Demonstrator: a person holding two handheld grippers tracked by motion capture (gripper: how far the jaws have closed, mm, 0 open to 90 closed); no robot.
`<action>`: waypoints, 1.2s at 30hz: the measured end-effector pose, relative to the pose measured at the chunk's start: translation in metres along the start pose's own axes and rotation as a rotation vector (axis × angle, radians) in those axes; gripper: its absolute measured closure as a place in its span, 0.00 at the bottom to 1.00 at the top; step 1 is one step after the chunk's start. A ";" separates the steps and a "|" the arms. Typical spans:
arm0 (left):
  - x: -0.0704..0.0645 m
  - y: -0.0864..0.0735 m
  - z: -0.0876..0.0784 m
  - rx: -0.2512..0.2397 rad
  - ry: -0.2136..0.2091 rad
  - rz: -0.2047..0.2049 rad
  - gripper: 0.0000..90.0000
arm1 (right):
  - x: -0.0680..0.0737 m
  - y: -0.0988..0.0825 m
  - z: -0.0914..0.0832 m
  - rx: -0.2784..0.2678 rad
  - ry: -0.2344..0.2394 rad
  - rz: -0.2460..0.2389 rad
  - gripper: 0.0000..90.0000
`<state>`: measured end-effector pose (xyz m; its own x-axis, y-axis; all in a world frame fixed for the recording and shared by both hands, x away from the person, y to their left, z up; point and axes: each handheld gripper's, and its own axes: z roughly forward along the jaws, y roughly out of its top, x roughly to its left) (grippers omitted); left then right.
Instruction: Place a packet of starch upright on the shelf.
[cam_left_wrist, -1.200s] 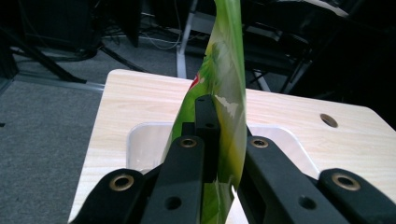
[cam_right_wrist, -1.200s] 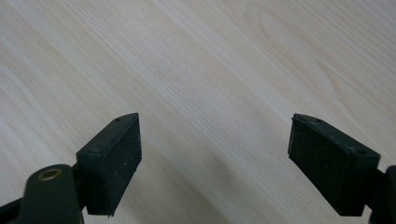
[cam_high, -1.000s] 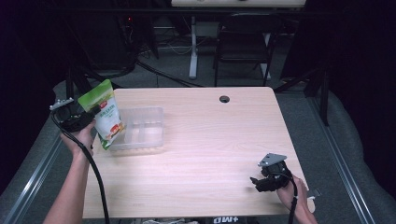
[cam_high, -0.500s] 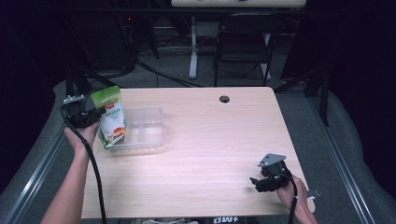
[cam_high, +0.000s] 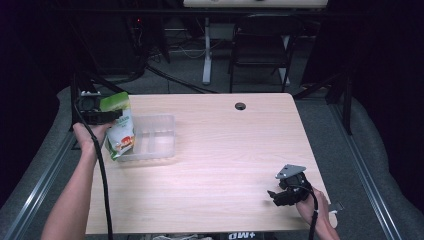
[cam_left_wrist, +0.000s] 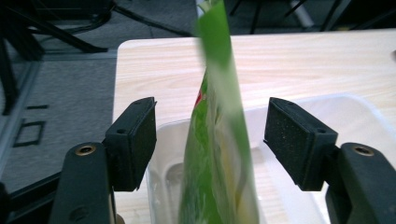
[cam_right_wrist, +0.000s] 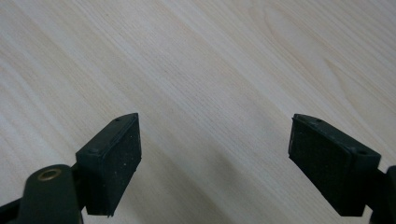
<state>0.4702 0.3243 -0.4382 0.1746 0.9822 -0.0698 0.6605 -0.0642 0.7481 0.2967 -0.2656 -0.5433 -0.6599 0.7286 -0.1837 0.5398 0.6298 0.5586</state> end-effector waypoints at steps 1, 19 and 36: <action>0.000 0.000 0.000 0.000 0.000 0.000 0.40 | 0.000 0.000 0.000 0.000 0.000 0.000 0.18; -0.008 0.002 0.011 0.059 0.006 0.053 0.98 | 0.000 -0.001 -0.001 0.000 0.008 -0.001 0.18; -0.011 -0.006 -0.017 -0.077 -0.062 -0.021 0.99 | 0.000 0.000 -0.001 0.000 0.003 -0.004 0.18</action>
<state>0.4521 0.3170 -0.4307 0.2080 0.9701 -0.1249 0.6065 -0.0277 0.7946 0.2963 -0.2655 -0.5426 -0.6637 0.7250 -0.1839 0.5368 0.6329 0.5579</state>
